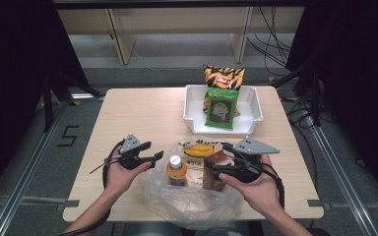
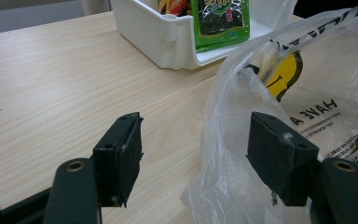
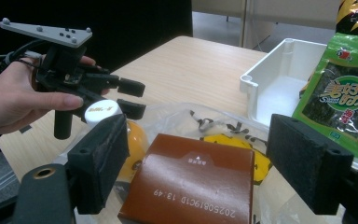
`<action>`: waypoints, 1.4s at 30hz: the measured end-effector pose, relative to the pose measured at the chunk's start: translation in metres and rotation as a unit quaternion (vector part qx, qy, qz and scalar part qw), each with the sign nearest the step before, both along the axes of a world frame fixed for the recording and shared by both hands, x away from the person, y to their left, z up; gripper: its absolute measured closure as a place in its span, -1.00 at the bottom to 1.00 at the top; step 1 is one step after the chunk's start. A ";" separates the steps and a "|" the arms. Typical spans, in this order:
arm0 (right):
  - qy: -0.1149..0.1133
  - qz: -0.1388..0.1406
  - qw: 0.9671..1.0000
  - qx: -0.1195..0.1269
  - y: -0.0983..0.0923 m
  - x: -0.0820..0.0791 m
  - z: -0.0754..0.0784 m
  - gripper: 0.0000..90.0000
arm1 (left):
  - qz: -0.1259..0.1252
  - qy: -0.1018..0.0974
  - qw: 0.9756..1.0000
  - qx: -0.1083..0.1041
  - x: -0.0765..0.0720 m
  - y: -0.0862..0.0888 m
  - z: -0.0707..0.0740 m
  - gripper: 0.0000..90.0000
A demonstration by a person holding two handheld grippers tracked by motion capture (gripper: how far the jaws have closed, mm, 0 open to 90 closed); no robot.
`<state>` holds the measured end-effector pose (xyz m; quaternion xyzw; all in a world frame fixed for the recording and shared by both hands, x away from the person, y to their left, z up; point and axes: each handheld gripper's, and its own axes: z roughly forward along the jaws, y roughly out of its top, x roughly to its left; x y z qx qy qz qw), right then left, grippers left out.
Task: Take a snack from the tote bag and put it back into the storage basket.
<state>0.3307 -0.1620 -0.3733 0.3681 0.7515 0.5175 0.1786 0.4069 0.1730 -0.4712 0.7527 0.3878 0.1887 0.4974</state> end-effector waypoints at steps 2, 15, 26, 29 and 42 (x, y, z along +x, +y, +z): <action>0.005 0.001 1.000 0.002 0.001 -0.001 0.000 -0.54 | 0.000 0.000 1.000 0.000 0.000 0.000 0.000 -0.23; 0.018 0.001 1.000 -0.003 0.003 -0.005 -0.007 -0.57 | 0.000 0.000 1.000 0.000 0.000 0.000 0.000 -0.23; 0.031 -0.003 1.000 -0.007 0.006 -0.006 -0.015 -0.61 | 0.001 0.001 1.000 -0.006 -0.001 0.001 0.000 -0.23; 0.030 0.000 0.999 -0.020 0.005 -0.005 -0.018 -0.60 | -0.001 0.001 1.000 -0.004 -0.001 0.003 -0.001 -0.23; 0.036 0.004 0.999 -0.023 0.006 -0.002 -0.028 -0.59 | 0.001 0.005 1.000 -0.009 -0.002 0.003 -0.002 -0.22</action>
